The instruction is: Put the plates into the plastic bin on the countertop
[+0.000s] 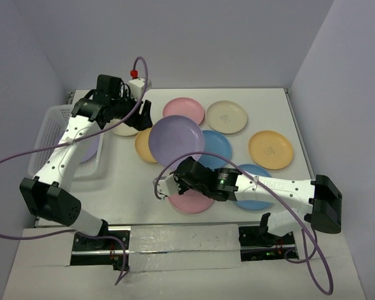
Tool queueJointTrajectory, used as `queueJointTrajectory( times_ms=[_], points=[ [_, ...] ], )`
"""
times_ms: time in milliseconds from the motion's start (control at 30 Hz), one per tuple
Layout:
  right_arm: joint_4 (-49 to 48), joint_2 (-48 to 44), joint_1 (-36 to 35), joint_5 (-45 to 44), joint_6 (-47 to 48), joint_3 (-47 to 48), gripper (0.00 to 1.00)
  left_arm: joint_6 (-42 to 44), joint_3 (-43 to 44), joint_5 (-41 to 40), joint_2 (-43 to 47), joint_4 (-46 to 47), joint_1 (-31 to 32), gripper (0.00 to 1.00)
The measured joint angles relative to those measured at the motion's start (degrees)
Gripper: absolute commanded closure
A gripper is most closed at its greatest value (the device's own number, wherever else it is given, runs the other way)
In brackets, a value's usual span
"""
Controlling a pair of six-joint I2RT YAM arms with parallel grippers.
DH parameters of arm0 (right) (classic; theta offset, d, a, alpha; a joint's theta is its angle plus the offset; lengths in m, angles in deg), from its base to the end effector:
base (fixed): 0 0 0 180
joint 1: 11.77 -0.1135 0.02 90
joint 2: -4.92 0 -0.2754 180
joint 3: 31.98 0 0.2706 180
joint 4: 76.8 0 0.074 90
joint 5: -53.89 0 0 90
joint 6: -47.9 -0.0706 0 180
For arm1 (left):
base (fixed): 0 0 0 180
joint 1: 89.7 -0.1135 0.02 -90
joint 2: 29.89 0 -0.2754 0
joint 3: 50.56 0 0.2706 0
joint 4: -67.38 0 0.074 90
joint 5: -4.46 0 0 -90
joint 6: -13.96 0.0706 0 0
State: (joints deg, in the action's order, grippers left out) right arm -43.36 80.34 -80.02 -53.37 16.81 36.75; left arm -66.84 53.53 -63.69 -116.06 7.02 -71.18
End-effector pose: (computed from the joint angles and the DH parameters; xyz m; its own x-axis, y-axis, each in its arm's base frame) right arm 0.1408 0.2965 0.2574 0.5643 -0.7926 -0.2311 -0.6191 -0.2211 -0.7535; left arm 0.3350 -0.1399 0.3774 -0.5429 0.3384 -0.7686 0.6504 0.7484 -0.1299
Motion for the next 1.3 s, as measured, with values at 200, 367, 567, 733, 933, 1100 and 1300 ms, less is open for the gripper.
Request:
queueJointTrajectory(
  times_ms=[200,367,567,733,933,1100,1300],
  points=[
    [2.59,0.34,-1.32,-0.18,-1.36,2.87,1.00,1.02,-1.67,-1.70,-0.78,-0.75,1.95,0.45],
    [3.81,0.98,-2.78,-0.23,-2.10,4.22,1.00,1.81,-2.28,-2.41,-1.00,-0.73,3.17,0.50],
    [4.04,1.84,-3.86,-0.25,-2.41,4.81,1.00,1.62,-2.49,-1.98,-1.71,-0.72,3.27,0.92],
    [3.81,2.18,-4.27,-0.84,-2.66,5.04,0.91,0.69,-2.64,-1.41,-1.94,-0.68,3.74,1.00],
    [2.35,2.23,-4.79,-2.83,-3.20,5.18,0.53,-0.17,-3.57,-1.82,-1.94,-0.26,2.91,1.00],
    [-0.13,2.23,-4.85,-5.09,-3.62,5.19,0.00,-0.38,-3.94,-1.19,-1.94,-0.28,-1.75,1.00],
    [-1.54,2.21,-4.69,-6.53,-4.29,5.17,0.00,-1.52,-3.94,1.12,-1.71,-0.28,-10.96,1.00]
  ],
)
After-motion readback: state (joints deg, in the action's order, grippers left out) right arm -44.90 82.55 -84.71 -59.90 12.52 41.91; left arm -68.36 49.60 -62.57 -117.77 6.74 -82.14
